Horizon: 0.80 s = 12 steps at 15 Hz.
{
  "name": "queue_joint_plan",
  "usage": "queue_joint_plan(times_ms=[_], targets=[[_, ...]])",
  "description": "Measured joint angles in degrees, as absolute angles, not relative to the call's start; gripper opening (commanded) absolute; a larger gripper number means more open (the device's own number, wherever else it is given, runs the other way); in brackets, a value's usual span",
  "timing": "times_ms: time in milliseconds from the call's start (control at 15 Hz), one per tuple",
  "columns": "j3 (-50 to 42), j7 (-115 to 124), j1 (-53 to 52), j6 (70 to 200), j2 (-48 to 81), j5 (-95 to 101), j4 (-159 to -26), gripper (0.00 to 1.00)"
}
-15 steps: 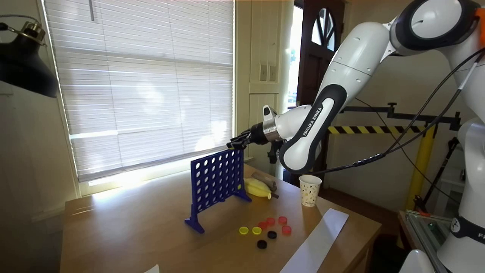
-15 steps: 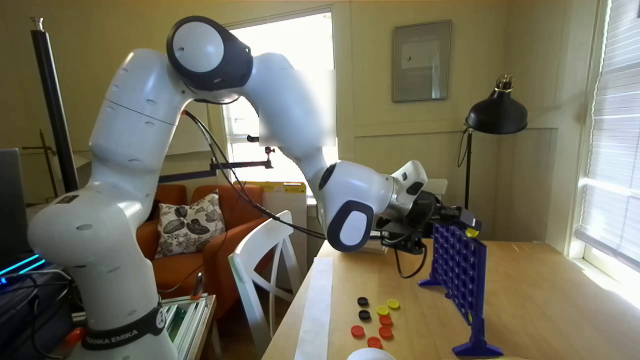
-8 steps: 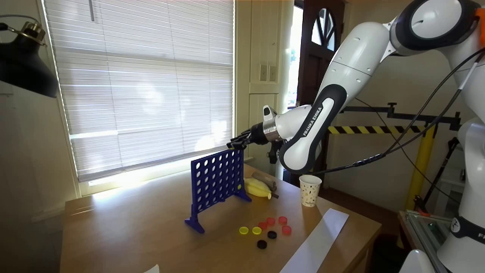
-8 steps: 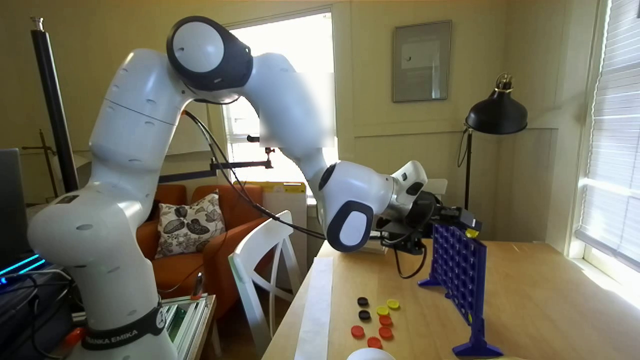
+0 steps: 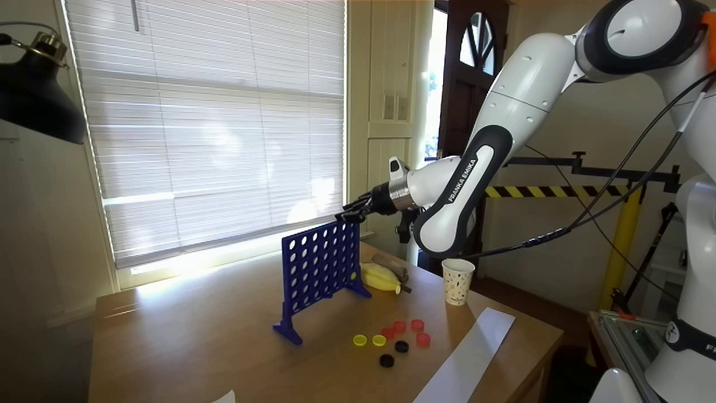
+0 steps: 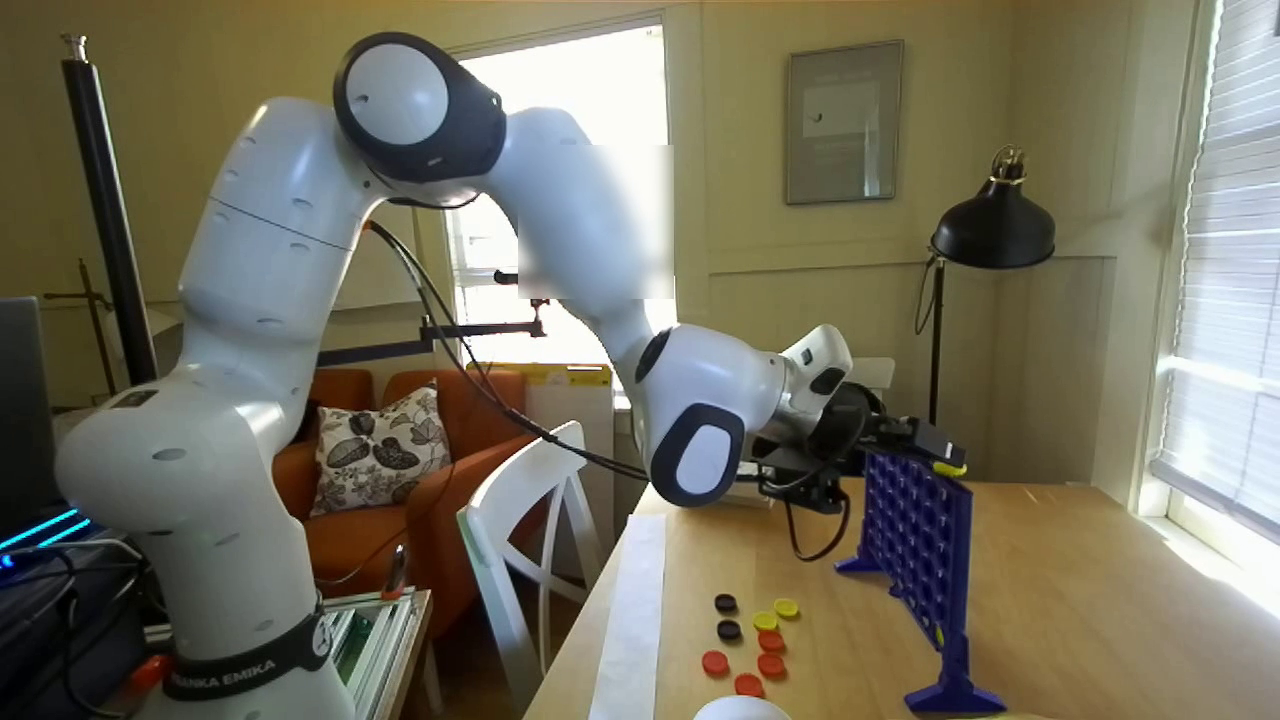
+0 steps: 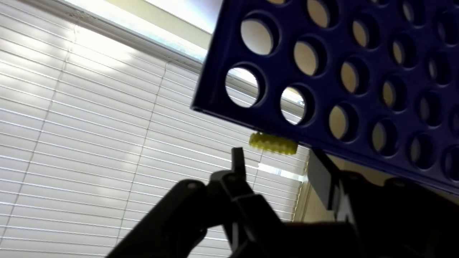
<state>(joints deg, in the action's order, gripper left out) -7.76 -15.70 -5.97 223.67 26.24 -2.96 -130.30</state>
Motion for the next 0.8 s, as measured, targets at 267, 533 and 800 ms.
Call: queue_joint_plan(times_ms=[267, 533, 800], targets=[[-7.8, -15.7, -6.0, 223.8, 26.2, -3.4, -130.3, 0.95], [-7.8, -15.7, -6.0, 223.8, 26.2, -3.4, -130.3, 1.0], [-7.8, -15.7, -6.0, 224.2, 26.2, -3.4, -130.3, 1.0]])
